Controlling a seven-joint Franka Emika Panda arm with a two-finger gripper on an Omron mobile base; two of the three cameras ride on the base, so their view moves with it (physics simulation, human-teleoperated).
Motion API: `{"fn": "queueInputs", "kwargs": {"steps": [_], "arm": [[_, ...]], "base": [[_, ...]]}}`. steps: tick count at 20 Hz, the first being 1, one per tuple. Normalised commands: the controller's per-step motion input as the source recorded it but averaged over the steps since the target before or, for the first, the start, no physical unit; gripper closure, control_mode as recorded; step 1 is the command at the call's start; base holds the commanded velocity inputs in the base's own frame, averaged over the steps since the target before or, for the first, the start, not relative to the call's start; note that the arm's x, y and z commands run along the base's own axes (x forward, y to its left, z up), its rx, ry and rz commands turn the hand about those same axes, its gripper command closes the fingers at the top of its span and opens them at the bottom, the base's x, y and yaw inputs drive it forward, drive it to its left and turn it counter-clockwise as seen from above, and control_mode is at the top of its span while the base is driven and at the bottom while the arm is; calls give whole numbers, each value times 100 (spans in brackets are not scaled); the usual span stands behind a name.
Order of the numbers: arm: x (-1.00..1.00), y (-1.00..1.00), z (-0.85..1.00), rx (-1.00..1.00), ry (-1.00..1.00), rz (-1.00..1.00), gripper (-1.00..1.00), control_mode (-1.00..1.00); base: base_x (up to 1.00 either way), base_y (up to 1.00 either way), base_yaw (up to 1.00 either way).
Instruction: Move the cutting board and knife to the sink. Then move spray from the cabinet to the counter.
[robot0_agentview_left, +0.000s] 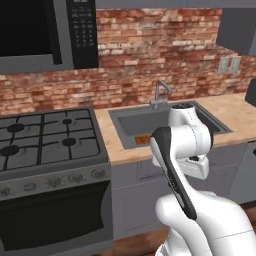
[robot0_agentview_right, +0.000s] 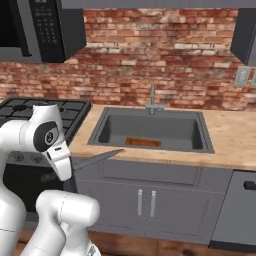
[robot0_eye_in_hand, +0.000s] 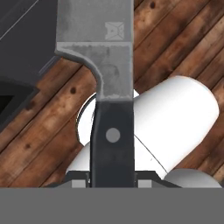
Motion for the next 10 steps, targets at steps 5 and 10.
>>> {"fn": "queueInputs", "kwargs": {"steps": [5, 10], "arm": [[0, 0, 0, 0, 0, 0, 100, 100], [0, 0, 0, 0, 0, 0, 100, 100]], "base": [[49, -50, 14], [50, -48, 13]]}}
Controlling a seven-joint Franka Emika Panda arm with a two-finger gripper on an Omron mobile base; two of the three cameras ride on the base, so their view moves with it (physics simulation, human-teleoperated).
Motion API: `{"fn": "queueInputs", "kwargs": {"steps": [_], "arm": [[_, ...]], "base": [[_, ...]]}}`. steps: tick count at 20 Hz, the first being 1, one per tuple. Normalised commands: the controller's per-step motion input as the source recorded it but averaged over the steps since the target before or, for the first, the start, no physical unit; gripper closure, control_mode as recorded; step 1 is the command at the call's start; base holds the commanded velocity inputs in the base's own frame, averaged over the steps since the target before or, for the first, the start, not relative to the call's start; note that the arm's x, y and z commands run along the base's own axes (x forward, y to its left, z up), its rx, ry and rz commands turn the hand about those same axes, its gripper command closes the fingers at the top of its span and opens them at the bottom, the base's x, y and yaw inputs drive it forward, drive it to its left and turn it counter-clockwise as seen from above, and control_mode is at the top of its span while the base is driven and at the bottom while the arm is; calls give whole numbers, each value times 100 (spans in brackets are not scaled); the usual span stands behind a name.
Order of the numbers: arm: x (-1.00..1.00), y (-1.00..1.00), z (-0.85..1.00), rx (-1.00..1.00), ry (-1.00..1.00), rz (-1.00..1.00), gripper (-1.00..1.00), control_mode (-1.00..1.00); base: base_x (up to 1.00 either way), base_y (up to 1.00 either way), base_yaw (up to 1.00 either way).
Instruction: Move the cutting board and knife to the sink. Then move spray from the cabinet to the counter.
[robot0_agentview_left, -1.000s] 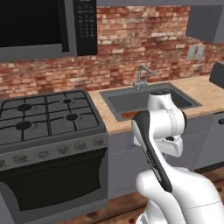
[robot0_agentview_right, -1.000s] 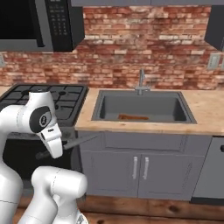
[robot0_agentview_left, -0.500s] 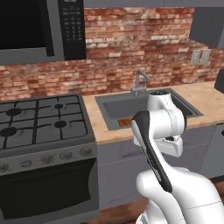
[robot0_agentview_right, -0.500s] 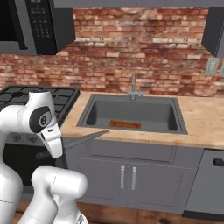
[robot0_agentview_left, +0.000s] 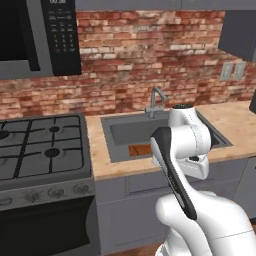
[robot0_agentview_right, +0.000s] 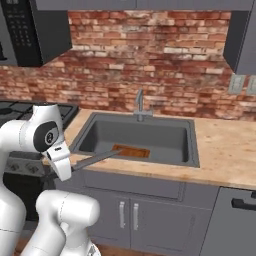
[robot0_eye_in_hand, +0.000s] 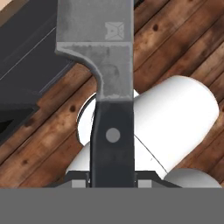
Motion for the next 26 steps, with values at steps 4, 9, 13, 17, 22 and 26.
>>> {"fn": "queueInputs", "kwargs": {"steps": [4, 9, 13, 17, 22, 26], "arm": [[0, 0, 0, 0, 0, 0, 100, 100], [0, 0, 0, 0, 0, 0, 100, 100], [0, 0, 0, 0, 0, 0, 100, 100], [0, 0, 0, 0, 0, 0, 100, 100], [0, 0, 0, 0, 0, 0, 100, 100], [0, 0, 0, 0, 0, 0, 100, 100]], "base": [[50, -45, 13], [47, -37, 10], [38, -27, 8], [5, -6, 3], [0, 0, 0], [0, 0, 0]]}}
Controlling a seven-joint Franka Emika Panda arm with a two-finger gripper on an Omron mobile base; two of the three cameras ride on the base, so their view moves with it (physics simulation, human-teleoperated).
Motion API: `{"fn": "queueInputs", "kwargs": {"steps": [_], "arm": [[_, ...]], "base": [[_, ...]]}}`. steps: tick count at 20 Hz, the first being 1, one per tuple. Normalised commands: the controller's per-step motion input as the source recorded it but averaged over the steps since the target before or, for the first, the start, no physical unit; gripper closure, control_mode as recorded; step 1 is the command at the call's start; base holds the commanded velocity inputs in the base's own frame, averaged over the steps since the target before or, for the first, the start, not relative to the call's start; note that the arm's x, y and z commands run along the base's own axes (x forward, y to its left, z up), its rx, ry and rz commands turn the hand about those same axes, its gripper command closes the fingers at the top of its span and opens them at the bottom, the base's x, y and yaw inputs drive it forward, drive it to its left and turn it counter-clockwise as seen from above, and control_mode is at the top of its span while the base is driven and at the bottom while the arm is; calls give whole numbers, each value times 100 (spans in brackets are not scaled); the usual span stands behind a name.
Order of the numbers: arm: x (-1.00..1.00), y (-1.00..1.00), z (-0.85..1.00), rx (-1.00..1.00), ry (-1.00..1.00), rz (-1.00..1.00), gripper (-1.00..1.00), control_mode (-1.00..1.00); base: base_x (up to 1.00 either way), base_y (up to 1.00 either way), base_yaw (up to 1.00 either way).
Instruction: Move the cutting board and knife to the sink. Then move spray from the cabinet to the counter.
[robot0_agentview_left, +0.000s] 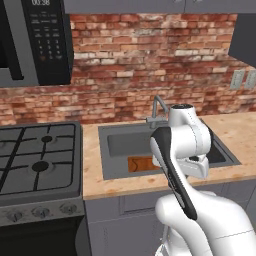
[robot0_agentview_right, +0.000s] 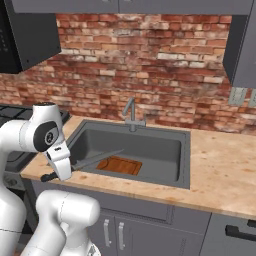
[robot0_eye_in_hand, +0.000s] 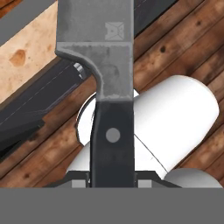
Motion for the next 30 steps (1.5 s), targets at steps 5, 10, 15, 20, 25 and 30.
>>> {"fn": "queueInputs", "kwargs": {"steps": [5, 10, 15, 20, 25, 30], "arm": [[0, 0, 0, 0, 0, 0, 100, 100], [0, 0, 0, 0, 0, 0, 100, 100], [23, 3, -2, 0, 0, -1, 100, -100], [46, 3, -5, 0, 0, -2, 100, -100], [64, 9, -6, 0, 0, -9, 100, -100], [70, 6, -10, 0, 3, -9, 100, -100]], "base": [[0, 0, 0], [8, 0, 0], [3, 0, 0], [0, 0, 0], [0, 0, 0], [0, 0, 0]]}}
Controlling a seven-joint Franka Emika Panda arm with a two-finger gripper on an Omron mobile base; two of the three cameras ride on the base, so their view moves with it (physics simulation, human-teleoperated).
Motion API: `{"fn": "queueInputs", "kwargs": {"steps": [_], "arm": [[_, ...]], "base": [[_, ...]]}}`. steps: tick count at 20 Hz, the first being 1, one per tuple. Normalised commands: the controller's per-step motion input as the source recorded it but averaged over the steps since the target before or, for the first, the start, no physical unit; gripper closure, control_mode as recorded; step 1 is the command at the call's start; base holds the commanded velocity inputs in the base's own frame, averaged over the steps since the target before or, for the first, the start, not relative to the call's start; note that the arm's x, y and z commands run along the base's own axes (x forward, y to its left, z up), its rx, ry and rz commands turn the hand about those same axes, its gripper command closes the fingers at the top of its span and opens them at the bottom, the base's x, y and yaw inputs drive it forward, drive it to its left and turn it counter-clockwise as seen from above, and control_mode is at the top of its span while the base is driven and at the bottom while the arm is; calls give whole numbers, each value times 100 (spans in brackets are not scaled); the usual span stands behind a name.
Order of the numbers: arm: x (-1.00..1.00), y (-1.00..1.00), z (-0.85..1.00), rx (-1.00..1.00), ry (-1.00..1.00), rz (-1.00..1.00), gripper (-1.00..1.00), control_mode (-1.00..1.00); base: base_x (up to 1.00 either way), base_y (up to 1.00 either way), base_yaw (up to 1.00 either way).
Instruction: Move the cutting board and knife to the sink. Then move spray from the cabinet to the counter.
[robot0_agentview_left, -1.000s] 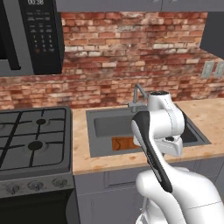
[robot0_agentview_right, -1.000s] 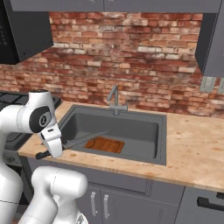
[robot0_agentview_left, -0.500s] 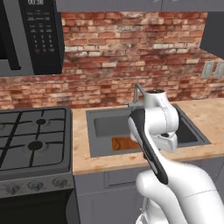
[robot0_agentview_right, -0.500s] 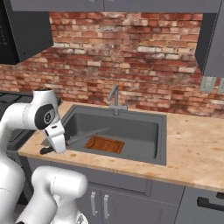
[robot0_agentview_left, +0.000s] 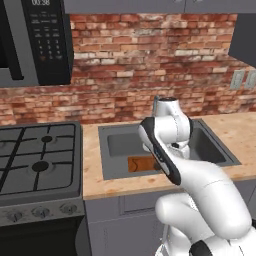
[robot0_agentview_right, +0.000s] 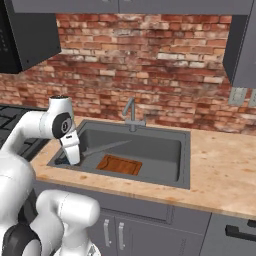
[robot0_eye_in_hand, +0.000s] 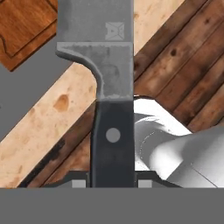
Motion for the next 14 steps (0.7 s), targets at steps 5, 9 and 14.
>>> {"fn": "queueInputs", "kwargs": {"steps": [5, 9, 14], "arm": [[77, 0, -13, 1, 9, -7, 100, -100], [69, 0, -16, 0, 8, -6, 100, -100], [45, 0, -24, 0, 1, -6, 100, -100]], "base": [[0, 0, 0], [0, 0, 0], [0, 0, 0]]}}
